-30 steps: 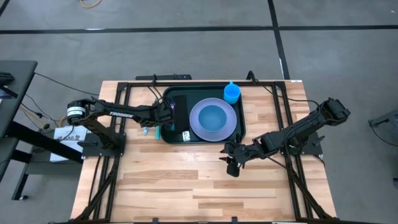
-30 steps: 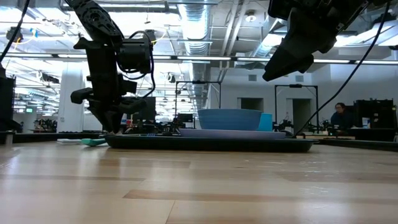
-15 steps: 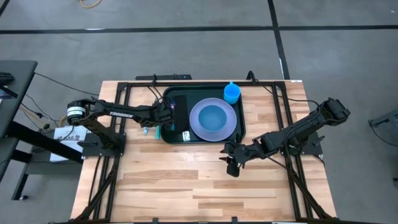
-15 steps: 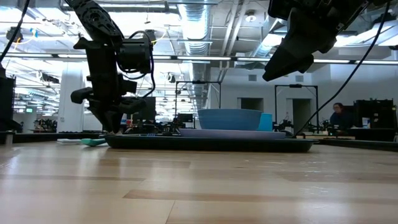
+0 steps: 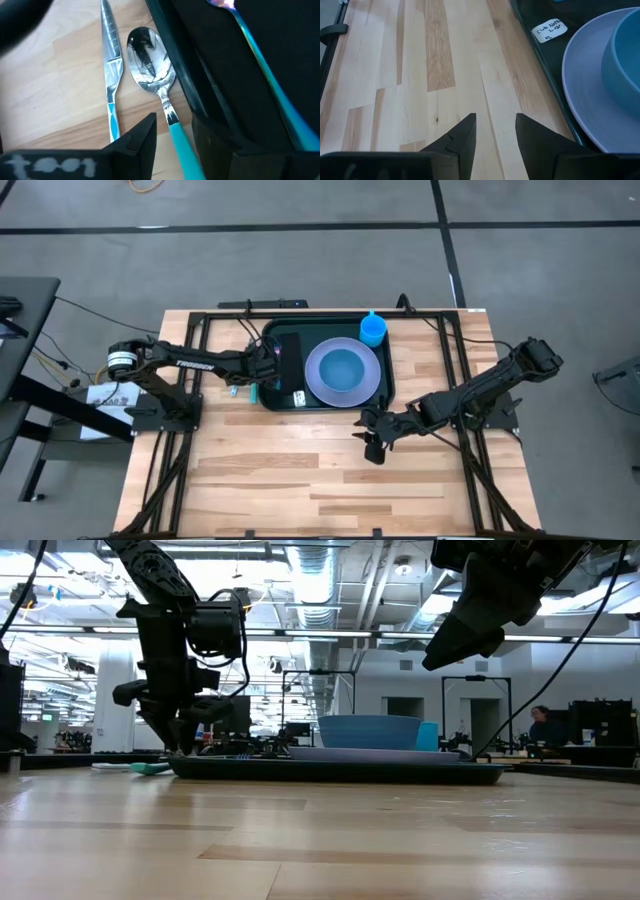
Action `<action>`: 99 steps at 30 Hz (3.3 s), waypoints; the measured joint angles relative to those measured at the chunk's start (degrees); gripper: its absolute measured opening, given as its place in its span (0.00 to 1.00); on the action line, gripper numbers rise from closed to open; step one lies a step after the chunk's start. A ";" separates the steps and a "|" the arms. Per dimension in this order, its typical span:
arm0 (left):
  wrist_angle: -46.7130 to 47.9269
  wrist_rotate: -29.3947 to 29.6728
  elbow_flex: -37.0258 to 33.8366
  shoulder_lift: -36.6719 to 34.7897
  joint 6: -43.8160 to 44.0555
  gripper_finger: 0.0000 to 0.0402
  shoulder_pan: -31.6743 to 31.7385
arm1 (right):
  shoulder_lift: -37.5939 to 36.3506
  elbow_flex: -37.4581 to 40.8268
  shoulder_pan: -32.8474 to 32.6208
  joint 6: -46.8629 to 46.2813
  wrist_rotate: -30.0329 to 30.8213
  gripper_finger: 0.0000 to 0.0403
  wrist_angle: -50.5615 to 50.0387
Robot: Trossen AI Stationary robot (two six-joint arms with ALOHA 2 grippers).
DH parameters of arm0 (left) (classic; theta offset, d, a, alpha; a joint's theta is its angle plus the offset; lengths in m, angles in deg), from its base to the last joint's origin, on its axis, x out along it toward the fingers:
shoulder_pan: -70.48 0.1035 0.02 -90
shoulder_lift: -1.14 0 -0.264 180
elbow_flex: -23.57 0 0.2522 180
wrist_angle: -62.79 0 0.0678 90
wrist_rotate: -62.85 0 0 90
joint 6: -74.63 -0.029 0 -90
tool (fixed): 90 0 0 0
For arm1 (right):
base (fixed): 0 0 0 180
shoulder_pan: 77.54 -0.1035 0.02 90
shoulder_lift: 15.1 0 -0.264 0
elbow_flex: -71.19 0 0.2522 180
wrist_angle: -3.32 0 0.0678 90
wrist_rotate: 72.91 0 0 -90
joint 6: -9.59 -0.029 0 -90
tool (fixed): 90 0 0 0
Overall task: Set up tray
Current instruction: Put the light blue spoon on the black napkin to the right of the blue fork
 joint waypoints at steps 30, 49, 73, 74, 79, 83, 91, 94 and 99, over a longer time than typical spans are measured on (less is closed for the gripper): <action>-3.21 0.43 -3.86 -0.04 1.25 0.29 -0.94 | 0.00 0.00 0.00 0.00 0.02 0.32 0.02; -3.29 2.21 -3.86 0.00 -2.91 0.29 -0.94 | 0.00 0.00 0.00 0.00 0.02 0.32 0.02; -2.45 0.68 -3.86 0.00 -2.27 0.29 -0.96 | 0.02 0.00 0.04 0.00 0.04 0.32 0.04; -1.57 0.66 -3.86 0.00 -2.27 0.29 -0.94 | 0.00 0.00 0.04 0.00 0.04 0.32 0.04; 0.46 0.68 -3.86 0.00 -2.08 0.29 -0.94 | 0.01 0.00 0.04 0.00 0.04 0.32 0.04; -0.81 0.46 -3.86 0.00 -1.90 0.29 -0.94 | 0.00 0.00 0.04 0.00 0.04 0.32 0.04; -2.79 -1.22 -4.16 -0.02 -2.43 0.25 -0.94 | 0.00 0.00 0.04 0.00 0.02 0.32 0.04; -3.14 -0.83 -4.77 -0.04 -2.35 0.23 -0.94 | 0.00 0.00 0.04 -0.01 0.02 0.32 0.04; -3.20 -1.39 -5.47 -0.04 -1.40 0.23 -0.92 | 0.02 0.00 0.04 -0.02 0.02 0.32 0.06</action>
